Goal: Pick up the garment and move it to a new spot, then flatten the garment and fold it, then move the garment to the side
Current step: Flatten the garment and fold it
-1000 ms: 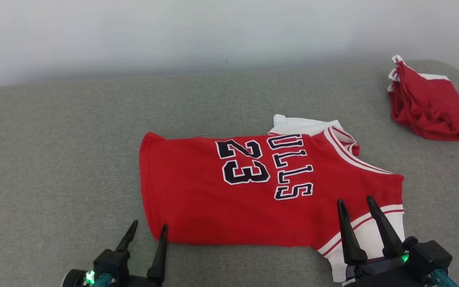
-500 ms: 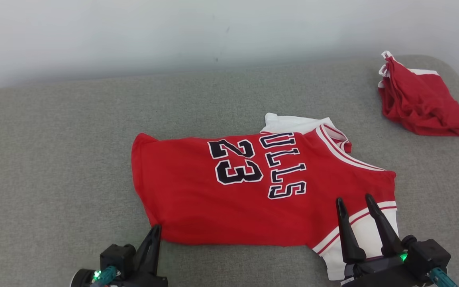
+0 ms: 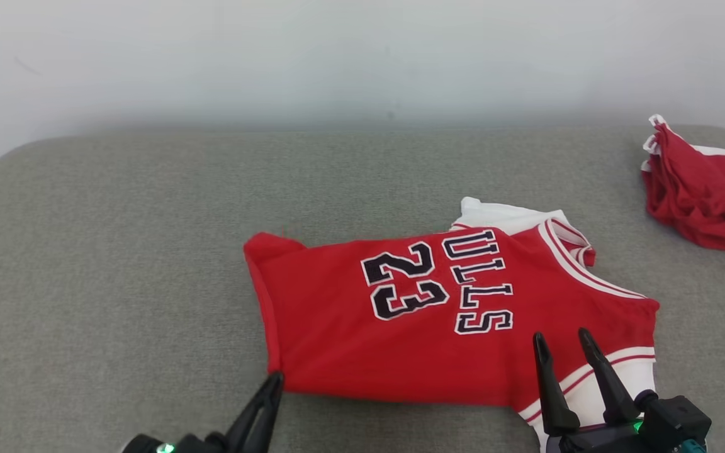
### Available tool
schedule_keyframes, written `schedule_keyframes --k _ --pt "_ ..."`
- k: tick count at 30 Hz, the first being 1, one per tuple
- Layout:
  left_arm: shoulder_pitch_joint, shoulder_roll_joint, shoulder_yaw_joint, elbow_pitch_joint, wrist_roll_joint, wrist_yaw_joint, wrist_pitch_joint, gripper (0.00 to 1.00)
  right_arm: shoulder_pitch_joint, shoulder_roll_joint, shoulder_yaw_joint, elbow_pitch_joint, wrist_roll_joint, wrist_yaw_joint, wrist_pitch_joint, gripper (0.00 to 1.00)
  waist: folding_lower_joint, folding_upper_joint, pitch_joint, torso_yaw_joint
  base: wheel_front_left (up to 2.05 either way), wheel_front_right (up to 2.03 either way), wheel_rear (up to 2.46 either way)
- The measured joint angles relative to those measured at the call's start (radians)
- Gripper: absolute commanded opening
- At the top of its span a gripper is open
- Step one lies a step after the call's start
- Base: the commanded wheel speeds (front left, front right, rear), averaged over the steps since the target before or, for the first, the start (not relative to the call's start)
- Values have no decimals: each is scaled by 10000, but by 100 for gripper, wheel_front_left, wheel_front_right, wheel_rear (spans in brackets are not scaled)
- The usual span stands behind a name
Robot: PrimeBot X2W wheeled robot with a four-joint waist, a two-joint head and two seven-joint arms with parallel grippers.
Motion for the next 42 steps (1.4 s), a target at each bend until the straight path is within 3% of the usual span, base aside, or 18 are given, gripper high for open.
schedule_keyframes --k 11,19,30,42 --pt "1243 892 -1547 -2092 -40 0 581 0 1 15 -259 -71 73 0 2 100 0 0 183 329 0 0 0" --pt "13 1070 -1737 -2092 140 0 713 0 -194 12 -238 -19 86 0 2 100 0 0 335 8 0 0 0" --pt "-3475 1292 -1816 -15 -33 0 483 0 -743 -23 -217 105 42 0 2 100 1 1 881 -750 0 0 0" --pt "-6985 2479 -2777 3662 -1931 -2 111 0 -1403 33 -230 316 25 0 0 100 2 1 1777 -1656 0 0 0"
